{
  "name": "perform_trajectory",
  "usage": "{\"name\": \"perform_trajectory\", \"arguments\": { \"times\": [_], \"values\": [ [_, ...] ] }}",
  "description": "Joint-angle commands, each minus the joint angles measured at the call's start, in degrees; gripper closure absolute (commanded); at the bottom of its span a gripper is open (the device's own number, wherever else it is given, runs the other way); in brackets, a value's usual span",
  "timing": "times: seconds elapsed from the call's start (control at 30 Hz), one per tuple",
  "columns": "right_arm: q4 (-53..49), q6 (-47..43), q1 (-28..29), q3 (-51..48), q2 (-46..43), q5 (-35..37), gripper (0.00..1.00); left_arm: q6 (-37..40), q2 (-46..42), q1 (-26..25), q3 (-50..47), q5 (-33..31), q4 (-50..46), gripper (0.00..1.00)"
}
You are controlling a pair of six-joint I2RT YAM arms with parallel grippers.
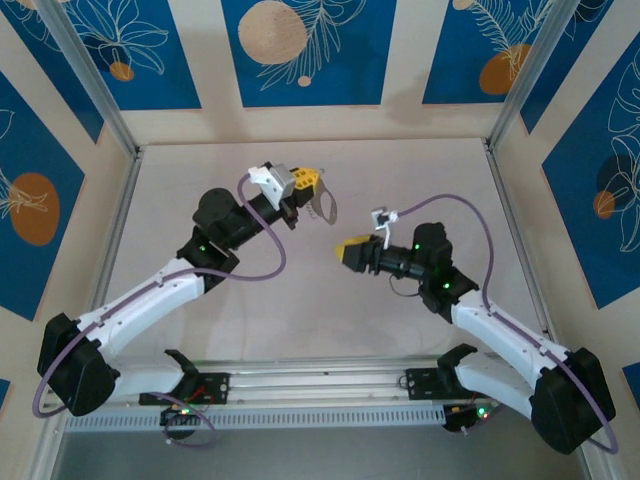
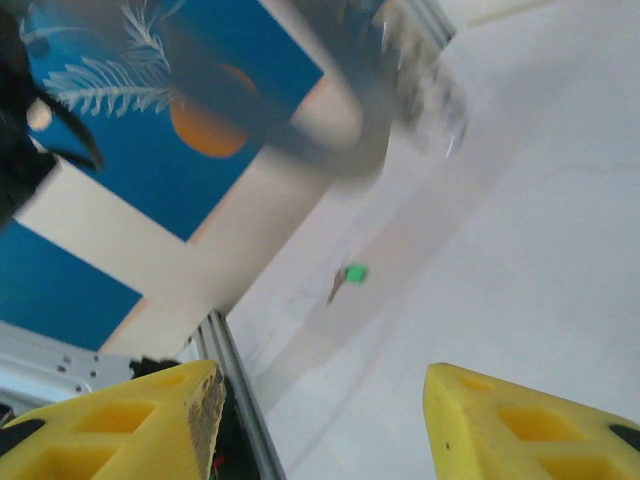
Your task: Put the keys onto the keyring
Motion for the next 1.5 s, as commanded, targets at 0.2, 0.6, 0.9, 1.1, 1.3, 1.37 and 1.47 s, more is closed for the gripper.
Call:
{"name": "perform_trajectory", "arguments": {
  "times": [0.2,0.6,0.9,1.1,1.3,1.37,1.47],
  "values": [
    [3.25,-2.36,15.9,6.47,16.44,14.87,0.44,-7.59,1.6,12.72,4.27,-4.82,-6.78,1.0],
    [-6.6,-4.76,23.18,42.19,56.32,10.19,0.53,-10.21,1.53,23.18,5.52,-3.69,-12.34,1.0],
    [-15.6,-4.69,24.57,63.68,73.58,8.12,0.56,-11.21,0.0,29.22,6.88,-1.22,-14.85,1.0],
    [-18.63,-4.52,25.31,72.73,80.27,6.18,0.56,-11.62,-0.58,30.89,6.07,-0.16,-14.75,1.0],
    [-22.56,-4.51,26.15,80.89,86.23,5.67,0.58,-11.59,-0.92,31.64,5.67,0.47,-14.69,1.0],
    [-23.41,-4.55,26.19,82.48,87.46,5.64,0.58,-11.55,-1.18,31.84,5.31,0.48,-14.29,1.0],
    [-23.67,-4.39,26.24,83.5,88.48,6.14,0.58,-11.6,-1.43,32.24,5.08,0.74,-14.13,1.0]
  ]
}}
